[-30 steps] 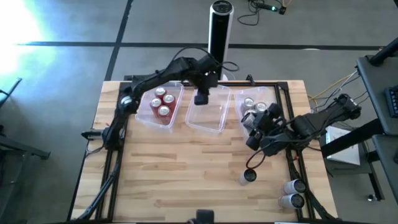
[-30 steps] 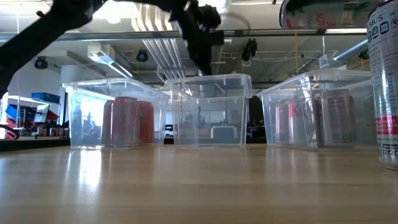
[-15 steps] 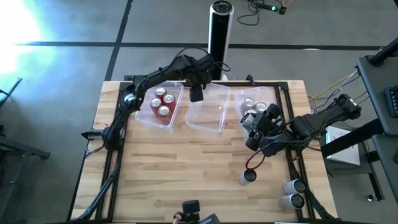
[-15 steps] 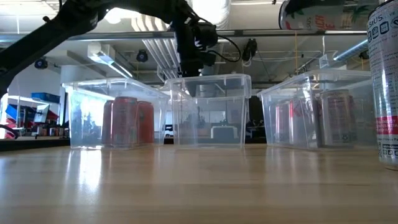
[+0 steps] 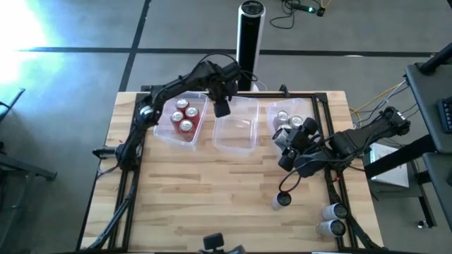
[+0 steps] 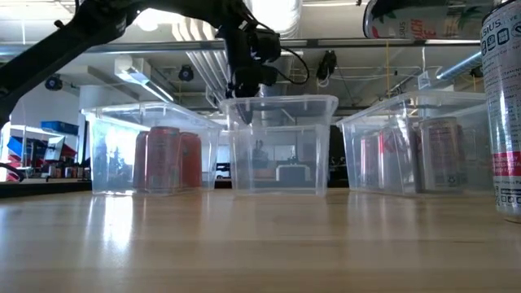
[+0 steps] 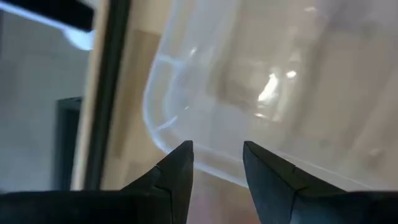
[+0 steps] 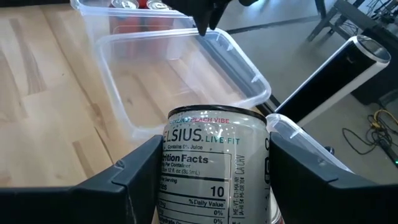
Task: Sort soda cans
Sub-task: Adjust the middle transparent bin on the table
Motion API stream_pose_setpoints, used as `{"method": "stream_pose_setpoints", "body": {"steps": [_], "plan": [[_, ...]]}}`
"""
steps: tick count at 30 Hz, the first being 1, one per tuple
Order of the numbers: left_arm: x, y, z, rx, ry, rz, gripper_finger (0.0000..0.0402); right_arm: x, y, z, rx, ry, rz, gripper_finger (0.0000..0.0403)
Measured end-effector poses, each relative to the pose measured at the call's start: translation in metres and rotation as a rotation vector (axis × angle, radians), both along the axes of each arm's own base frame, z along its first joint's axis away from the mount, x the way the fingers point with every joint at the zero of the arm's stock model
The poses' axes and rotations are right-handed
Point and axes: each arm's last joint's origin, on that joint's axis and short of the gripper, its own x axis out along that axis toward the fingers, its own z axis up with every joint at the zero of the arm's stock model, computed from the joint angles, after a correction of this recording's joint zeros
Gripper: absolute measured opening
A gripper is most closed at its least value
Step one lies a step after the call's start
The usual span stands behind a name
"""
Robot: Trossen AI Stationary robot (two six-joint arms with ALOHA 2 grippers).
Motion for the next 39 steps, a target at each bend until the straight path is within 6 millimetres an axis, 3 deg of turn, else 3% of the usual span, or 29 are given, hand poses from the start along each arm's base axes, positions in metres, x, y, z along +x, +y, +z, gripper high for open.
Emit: {"method": "stream_pose_setpoints", "body": {"steps": [4,9,16,19,26,32,35,39], "plan": [[-0.002,-0.005,0.009,-0.052,-0.054,-0.013,0.0125,0.000,0.000,0.000,0.001,-0.001,0.000,0.0240],[-0.013,-0.016,0.038,-0.131,-0.176,-0.058,0.0125,0.002,0.001,0.000,-0.008,-0.005,0.018,0.0235],[-0.021,-0.059,0.095,-0.320,-0.555,-0.445,0.0125,0.020,0.007,0.001,-0.071,-0.084,0.137,0.0240],[-0.024,-0.076,0.105,-0.338,-0.653,-0.599,0.0125,0.031,0.006,0.002,-0.116,-0.138,0.174,0.0235],[-0.050,-0.081,0.074,-0.318,-0.721,-0.694,0.0125,0.051,-0.005,0.008,-0.225,-0.286,0.201,0.0238],[-0.073,-0.090,0.033,-0.254,-0.984,-0.763,0.0125,0.070,-0.018,-0.008,-0.287,-0.538,0.306,0.0235],[-0.076,-0.096,0.014,-0.183,-1.135,-0.811,0.0125,0.077,-0.028,-0.019,-0.335,-0.637,0.337,0.0235],[-0.079,-0.098,-0.001,-0.213,-1.319,-0.806,0.0125,0.085,-0.038,-0.029,-0.345,-0.755,0.397,0.0235]]}}
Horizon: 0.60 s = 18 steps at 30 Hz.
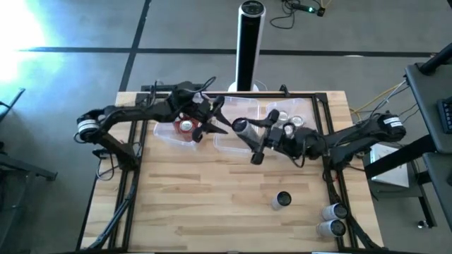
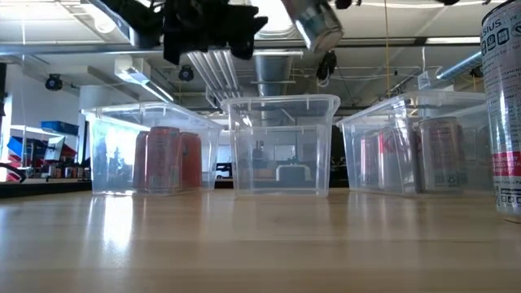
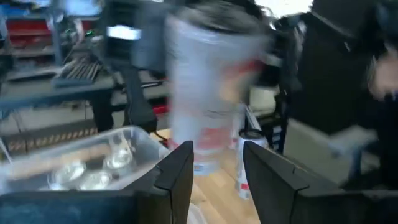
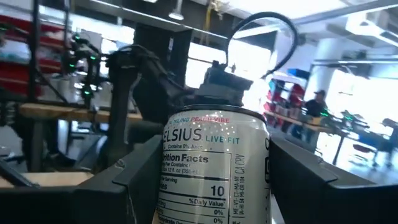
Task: Sort soda cans
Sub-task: Adjust the middle transparent bin on the table
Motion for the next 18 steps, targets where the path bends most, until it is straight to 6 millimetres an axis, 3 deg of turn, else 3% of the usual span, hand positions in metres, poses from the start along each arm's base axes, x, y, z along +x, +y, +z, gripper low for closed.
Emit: {"method": "stream_pose_setpoints", "body": {"steps": [6,12,18], "plan": [[0.009,0.005,-0.031,-0.167,0.027,0.062,0.0141,0.011,0.000,-0.010,-0.041,-0.034,0.025,0.0235],[0.019,0.008,-0.056,-0.221,0.017,0.051,0.0206,0.015,-0.002,-0.012,-0.021,-0.071,0.003,0.0235],[0.033,0.015,-0.068,-0.251,-0.058,0.037,0.0251,0.018,-0.003,-0.016,0.001,-0.059,-0.050,0.0238]]}}
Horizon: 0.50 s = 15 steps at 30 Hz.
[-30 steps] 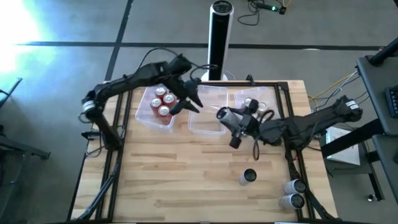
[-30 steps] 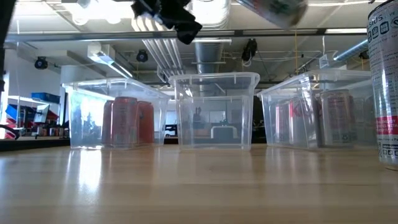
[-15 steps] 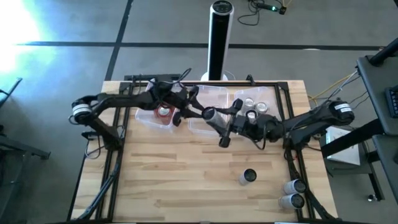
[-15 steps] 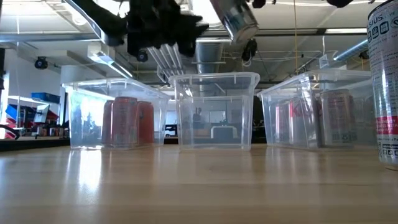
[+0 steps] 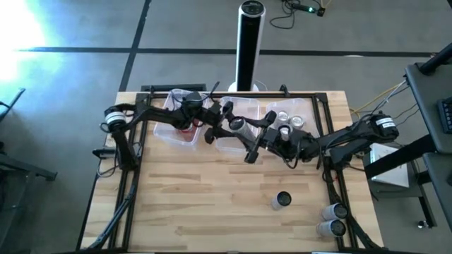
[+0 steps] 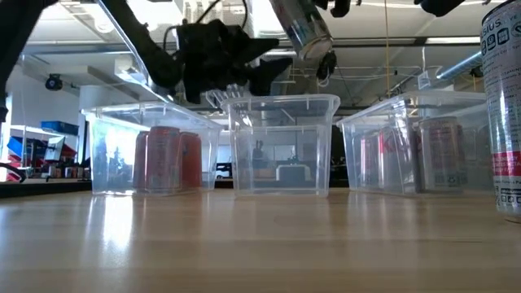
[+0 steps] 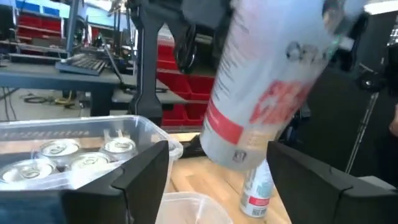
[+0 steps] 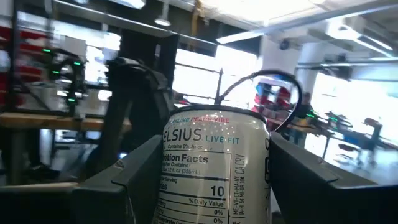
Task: Sort soda cans
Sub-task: Adjust the middle transparent bin on the table
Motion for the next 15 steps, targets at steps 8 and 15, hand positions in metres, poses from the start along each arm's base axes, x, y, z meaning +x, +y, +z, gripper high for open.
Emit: {"method": "stream_pose_setpoints", "body": {"steps": [8,15], "plan": [[0.019,0.004,-0.003,0.010,-0.087,-0.112,0.0263,-0.001,-0.003,-0.001,0.027,0.002,-0.069,0.0235],[0.028,0.002,-0.001,-0.028,-0.166,-0.253,0.0263,-0.002,-0.004,-0.001,0.028,0.009,-0.088,0.0235]]}}
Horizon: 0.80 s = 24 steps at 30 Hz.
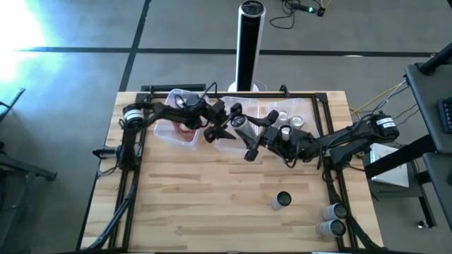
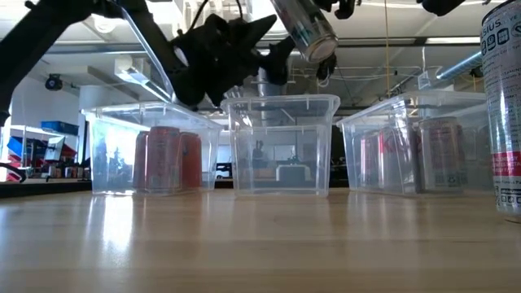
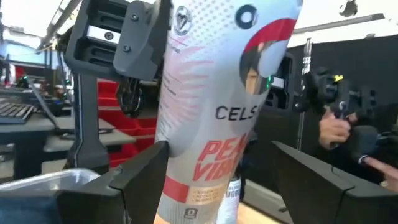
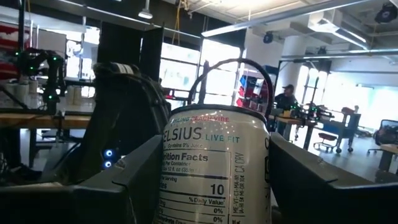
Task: Sort soda cans
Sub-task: Adjust the middle transparent bin on the table
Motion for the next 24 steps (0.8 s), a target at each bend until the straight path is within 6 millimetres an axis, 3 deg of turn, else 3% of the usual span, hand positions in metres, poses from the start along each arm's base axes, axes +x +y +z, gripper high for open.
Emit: {"method": "stream_pose_setpoints", "body": {"steps": [13,24], "plan": [[0.034,0.006,0.013,-0.018,-0.027,-0.088,0.0263,0.000,-0.007,0.001,0.028,-0.029,-0.016,0.0235],[0.022,0.001,0.010,-0.009,-0.082,0.006,0.0263,-0.001,-0.005,0.001,0.041,-0.019,-0.027,0.0235]]}}
